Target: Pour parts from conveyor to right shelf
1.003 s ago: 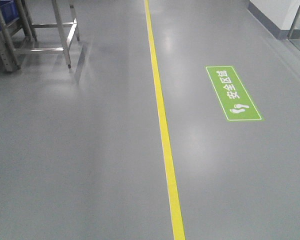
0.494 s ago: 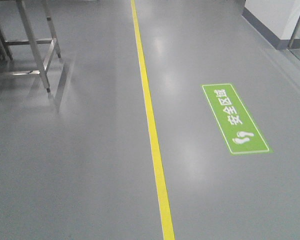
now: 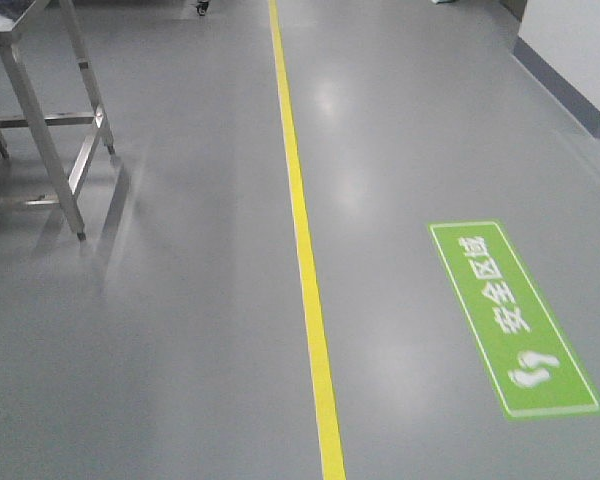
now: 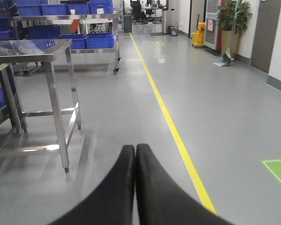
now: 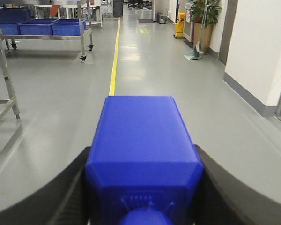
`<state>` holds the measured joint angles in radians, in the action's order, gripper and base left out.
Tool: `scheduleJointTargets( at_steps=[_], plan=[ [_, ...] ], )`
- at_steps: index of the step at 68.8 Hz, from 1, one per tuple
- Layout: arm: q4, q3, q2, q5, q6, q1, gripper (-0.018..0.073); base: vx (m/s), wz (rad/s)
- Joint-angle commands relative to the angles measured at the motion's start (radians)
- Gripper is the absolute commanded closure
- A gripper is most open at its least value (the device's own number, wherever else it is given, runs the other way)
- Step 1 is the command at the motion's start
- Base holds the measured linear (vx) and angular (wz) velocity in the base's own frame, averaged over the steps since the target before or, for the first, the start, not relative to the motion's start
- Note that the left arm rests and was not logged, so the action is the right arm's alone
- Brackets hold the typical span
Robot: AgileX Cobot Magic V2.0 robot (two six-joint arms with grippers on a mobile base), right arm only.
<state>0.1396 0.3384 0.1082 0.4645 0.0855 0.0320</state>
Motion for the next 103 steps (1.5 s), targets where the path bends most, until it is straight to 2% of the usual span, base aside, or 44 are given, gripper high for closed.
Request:
scheduleJointTargets(
  at_steps=[1, 103],
  plan=[
    [0.009, 0.028, 0.012, -0.081, -0.003, -0.001, 0.0565, 0.83, 0.13],
    [0.009, 0.028, 0.012, -0.081, -0.003, -0.001, 0.0565, 0.86, 0.04]
  ],
)
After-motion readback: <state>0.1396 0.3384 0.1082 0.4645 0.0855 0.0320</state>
